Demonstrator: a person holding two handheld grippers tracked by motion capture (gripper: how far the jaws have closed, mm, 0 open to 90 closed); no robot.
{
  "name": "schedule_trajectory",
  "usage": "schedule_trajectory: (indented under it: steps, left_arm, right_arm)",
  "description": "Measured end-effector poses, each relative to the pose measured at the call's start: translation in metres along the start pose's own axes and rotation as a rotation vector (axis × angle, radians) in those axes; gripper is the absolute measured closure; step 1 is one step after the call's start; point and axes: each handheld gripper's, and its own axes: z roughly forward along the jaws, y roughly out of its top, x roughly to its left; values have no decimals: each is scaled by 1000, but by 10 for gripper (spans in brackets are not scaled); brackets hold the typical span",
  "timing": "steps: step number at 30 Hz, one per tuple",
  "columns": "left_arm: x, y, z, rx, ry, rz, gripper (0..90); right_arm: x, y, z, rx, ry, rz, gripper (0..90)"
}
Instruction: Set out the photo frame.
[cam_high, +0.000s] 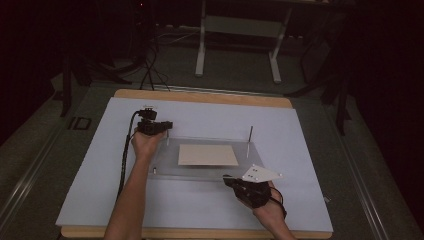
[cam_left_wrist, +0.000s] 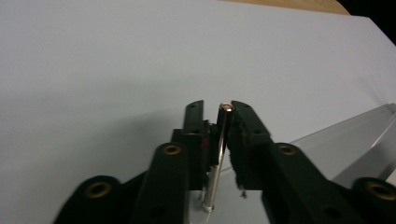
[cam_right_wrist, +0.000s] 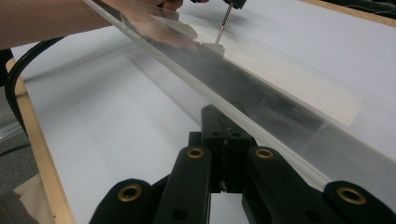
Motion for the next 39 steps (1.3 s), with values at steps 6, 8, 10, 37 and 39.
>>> schedule_trajectory:
  steps: [6, 8, 10, 37, 39]
  left_arm:
    - [0, -6, -4, -21, -1, 11, 679]
    - [-1, -7, -4, -20, 3, 11, 678]
    - [-1, -8, -5, -13, 10, 16, 669]
    - [8, -63, -82, -196, -81, 60, 610]
    - [9, -65, -84, -200, -81, 61, 603]
  right_arm:
    - [0, 0, 0, -2, 3, 1, 900]
    - [0, 0, 0, -1, 4, 2, 900]
    - [0, 0, 0, 0, 4, 4, 900]
    - [-5, 12, -3, -20, -12, -3, 900]
    - [-5, 12, -3, -21, -13, -1, 900]
